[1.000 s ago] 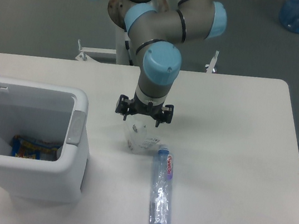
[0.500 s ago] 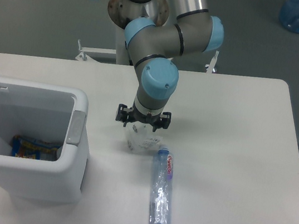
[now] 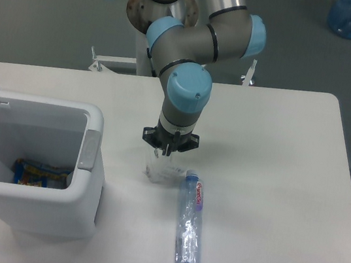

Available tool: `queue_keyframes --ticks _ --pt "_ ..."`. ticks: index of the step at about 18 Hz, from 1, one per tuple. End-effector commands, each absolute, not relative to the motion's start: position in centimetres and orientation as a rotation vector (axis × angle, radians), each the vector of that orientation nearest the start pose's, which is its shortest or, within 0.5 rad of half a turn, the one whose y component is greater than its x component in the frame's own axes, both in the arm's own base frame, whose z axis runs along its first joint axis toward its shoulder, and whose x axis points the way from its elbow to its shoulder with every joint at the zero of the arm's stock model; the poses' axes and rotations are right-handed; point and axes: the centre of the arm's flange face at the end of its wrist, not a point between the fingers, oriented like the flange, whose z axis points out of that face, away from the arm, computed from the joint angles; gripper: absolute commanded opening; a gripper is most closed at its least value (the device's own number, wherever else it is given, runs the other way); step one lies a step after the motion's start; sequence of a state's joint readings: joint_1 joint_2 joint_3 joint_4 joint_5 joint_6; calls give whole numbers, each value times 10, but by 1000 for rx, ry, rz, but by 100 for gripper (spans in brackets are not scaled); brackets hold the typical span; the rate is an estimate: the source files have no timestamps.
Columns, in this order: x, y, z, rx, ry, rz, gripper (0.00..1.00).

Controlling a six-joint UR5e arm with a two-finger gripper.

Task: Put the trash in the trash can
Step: 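Close the gripper on the plastic bag, then lift the plastic bag up off the table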

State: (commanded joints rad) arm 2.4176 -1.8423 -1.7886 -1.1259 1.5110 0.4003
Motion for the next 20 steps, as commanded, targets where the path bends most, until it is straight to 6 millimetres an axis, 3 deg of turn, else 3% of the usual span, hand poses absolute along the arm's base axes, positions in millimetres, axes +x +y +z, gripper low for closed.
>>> queue_keyframes --ticks 7,12,16,20 --pt "-328 472 290 -3057 -698 -115 0" --pt "-328 466 312 -3026 -685 -87 0" --pt "-333 459 352 -2957 -649 -39 0" --pt "-359 456 419 -2761 -673 -70 0"
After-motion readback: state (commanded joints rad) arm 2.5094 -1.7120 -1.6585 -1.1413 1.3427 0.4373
